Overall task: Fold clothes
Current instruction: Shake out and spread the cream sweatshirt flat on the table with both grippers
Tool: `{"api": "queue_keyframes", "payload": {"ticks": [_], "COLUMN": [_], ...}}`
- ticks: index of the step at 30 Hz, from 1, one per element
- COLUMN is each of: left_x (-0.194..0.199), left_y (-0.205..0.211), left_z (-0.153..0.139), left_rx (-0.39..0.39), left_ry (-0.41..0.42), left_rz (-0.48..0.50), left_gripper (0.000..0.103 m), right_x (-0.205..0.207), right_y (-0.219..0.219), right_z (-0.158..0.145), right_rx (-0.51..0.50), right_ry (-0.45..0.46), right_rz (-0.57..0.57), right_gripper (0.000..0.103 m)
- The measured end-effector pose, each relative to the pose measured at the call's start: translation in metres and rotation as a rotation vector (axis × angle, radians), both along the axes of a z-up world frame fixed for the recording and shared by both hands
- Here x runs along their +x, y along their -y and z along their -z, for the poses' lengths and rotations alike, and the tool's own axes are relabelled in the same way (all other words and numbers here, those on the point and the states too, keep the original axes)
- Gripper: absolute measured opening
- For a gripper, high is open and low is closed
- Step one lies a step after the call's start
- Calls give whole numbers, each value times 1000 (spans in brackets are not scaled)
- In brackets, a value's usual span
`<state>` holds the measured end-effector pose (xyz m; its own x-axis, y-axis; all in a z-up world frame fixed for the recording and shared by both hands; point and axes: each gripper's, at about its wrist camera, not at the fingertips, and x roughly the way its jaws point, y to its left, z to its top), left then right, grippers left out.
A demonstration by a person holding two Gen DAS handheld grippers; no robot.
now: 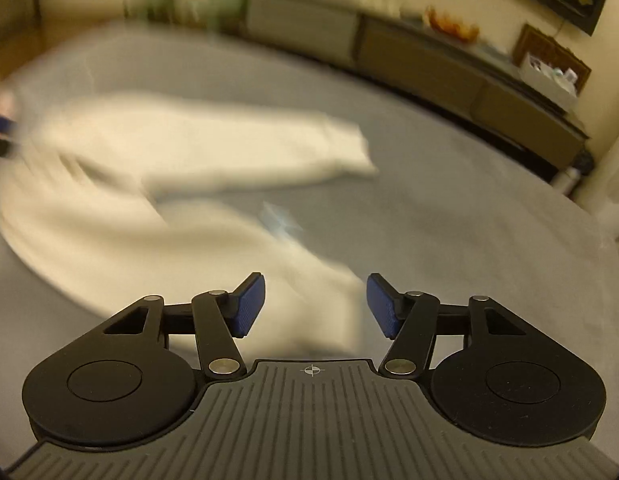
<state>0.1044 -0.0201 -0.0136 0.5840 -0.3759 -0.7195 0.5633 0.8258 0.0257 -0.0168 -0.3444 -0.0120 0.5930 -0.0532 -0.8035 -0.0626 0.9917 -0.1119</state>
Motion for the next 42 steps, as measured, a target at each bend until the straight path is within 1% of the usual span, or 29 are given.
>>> {"api": "queue_keyframes", "payload": {"ticks": [2,4,6,8,11,12,13,15,16,18,20,22,23,24,25,26,27,28,31,32,33,34,36,37,38,39,40,41,42], "left_x": [22,34,36,36,39,37,31,20,12,-6,-17,-22,-23,-22,-18,-13,-9,-4,9,11,9,7,1,-4,-9,-13,-18,-19,-16], "left_y": [18,31,37,40,36,33,32,28,28,33,39,39,38,36,33,29,26,26,32,33,32,31,28,24,20,16,11,4,-2], "left_z": [13,34,48,57,56,51,45,34,30,30,43,53,57,59,57,55,53,52,50,49,48,47,43,38,31,23,15,9,4], "left_rx": [32,79,132,183,239,228,203,154,140,139,170,193,202,203,196,188,181,173,150,146,146,146,152,164,165,156,136,102,66], "left_ry": [-21,-40,-6,45,105,104,99,90,88,78,51,43,42,30,9,-13,-34,-51,-88,-92,-87,-82,-61,-32,-4,25,50,53,39], "left_rz": [15,28,21,-2,-71,-63,-40,6,39,123,186,216,226,237,250,262,274,280,277,271,259,246,219,200,183,168,150,126,99], "left_gripper": [58,58,57,58,58,56,56,56,56,57,57,58,58,60,60,59,59,60,58,58,58,58,58,58,58,58,60,62,67], "right_x": [5,10,14,10,4,2,0,6,9,33,71,108,127,144,154,164,173,171,153,147,141,134,115,103,82,61,42,26,10], "right_y": [-22,-45,-66,-72,-78,-80,-76,-56,-46,-29,-20,-14,-9,-5,3,10,18,26,48,55,63,69,70,67,59,51,39,27,14], "right_z": [4,8,13,27,21,19,16,3,-3,-12,-8,-3,1,5,14,24,32,34,33,33,33,32,19,7,-4,-14,-15,-9,-2], "right_rx": [58,115,167,111,95,90,91,136,156,144,96,72,75,77,76,76,75,74,28,12,-3,-17,-25,-17,15,46,67,73,79], "right_ry": [33,67,97,65,-28,-54,-35,24,55,142,152,166,157,144,99,55,13,4,-16,-22,-29,-32,12,61,100,135,138,115,91], "right_rz": [-30,-60,-89,-113,-219,-251,-245,-173,-137,-72,-27,-3,3,9,18,27,35,32,118,147,175,203,251,266,257,247,224,215,206], "right_gripper": [63,62,61,62,60,60,61,62,66,72,74,74,74,71,64,58,61,61,61,64,70,70,67,69,71,77,79,81,82]}}
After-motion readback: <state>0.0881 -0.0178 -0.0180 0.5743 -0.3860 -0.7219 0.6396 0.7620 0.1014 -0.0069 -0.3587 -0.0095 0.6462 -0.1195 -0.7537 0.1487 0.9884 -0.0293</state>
